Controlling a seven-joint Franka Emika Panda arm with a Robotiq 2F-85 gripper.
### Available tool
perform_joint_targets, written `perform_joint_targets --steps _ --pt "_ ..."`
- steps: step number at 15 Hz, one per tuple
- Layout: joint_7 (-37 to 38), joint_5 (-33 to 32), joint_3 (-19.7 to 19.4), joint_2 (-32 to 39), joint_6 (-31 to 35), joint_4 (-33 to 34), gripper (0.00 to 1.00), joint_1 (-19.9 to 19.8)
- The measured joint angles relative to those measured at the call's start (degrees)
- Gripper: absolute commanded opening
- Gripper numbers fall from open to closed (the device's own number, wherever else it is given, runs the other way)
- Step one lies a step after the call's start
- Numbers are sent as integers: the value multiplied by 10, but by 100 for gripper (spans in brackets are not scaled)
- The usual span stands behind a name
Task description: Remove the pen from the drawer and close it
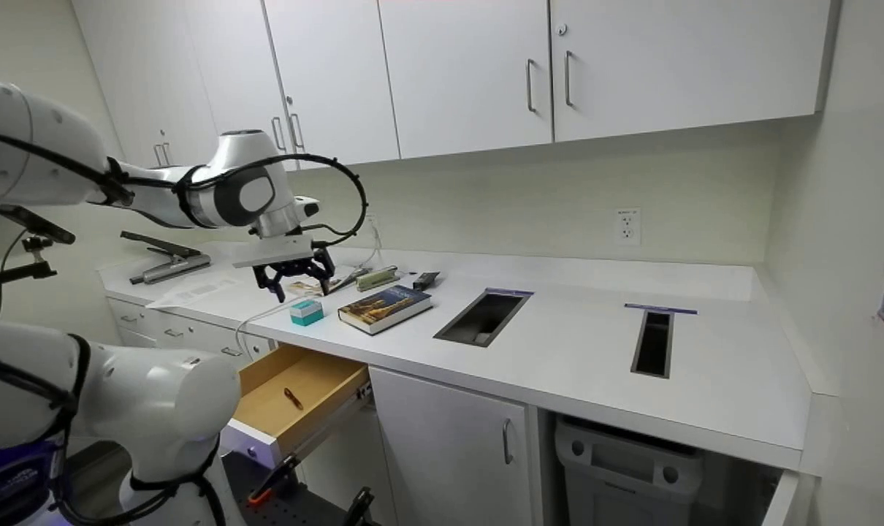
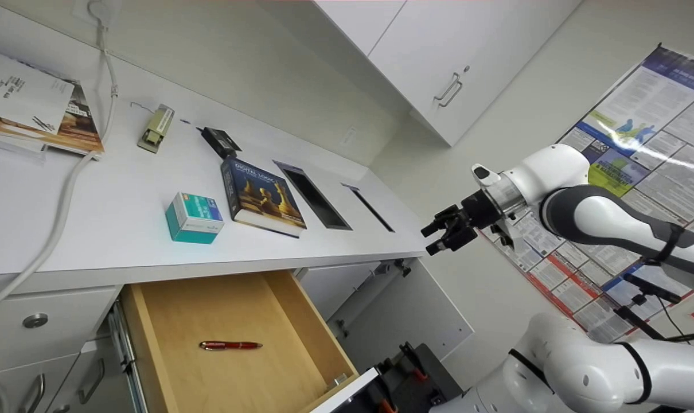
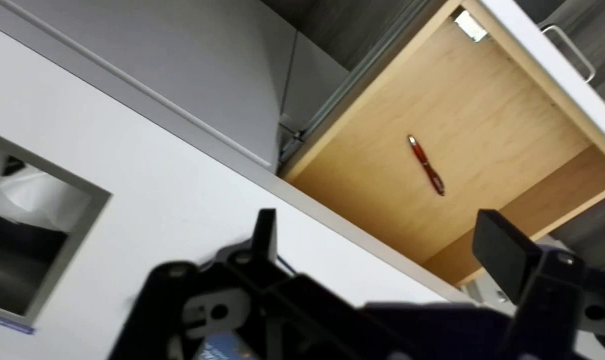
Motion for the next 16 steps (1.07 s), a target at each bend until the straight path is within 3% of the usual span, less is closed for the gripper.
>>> perform_joint_targets --steps 4,6,16 --pt "-8 70 40 52 12 0 100 111" --pt "-6 87 55 81 19 0 100 138" --pt "-8 87 59 83 42 2 100 127"
